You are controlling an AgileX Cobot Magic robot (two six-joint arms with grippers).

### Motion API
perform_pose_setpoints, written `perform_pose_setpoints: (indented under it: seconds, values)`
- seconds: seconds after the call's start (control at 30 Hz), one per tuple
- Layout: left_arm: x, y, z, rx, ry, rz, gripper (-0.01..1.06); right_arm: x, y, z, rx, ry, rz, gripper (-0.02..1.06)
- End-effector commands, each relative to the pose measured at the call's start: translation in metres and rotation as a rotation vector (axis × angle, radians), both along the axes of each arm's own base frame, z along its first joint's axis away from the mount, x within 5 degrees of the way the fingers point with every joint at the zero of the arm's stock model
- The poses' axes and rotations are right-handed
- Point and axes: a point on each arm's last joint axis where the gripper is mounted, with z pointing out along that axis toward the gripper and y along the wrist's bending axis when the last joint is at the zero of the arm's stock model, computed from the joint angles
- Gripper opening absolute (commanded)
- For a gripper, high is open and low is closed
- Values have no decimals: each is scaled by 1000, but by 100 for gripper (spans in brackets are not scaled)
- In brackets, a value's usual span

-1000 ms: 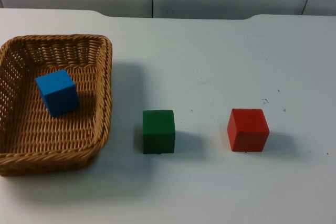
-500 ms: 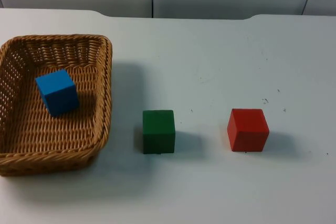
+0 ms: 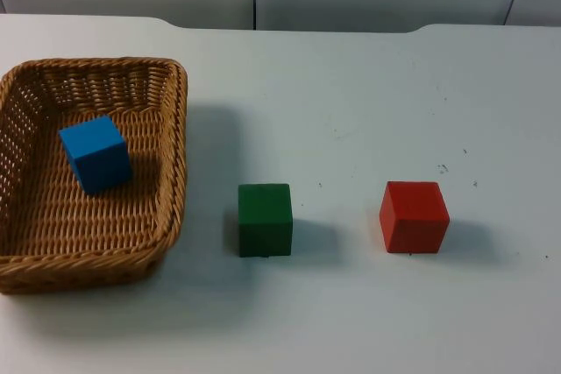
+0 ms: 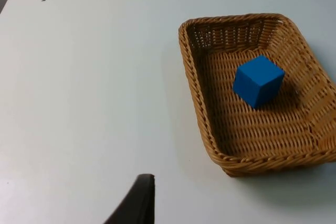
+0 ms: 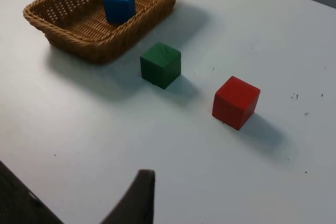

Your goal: Pick up the basket with the left hand and place the blue cube into the basket with the right hand.

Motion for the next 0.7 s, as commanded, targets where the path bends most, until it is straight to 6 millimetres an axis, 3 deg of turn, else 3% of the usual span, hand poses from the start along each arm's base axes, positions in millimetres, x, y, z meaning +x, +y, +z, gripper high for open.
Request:
perform_pose_setpoints:
  seconds: [0.0, 0.67]
  values:
    - [0, 0, 0, -6, -11, 2, 105, 0, 0, 0, 4, -12, 4, 105]
    - [0, 0, 0, -4, -11, -10, 105, 1, 1, 1, 56, 12, -21, 105]
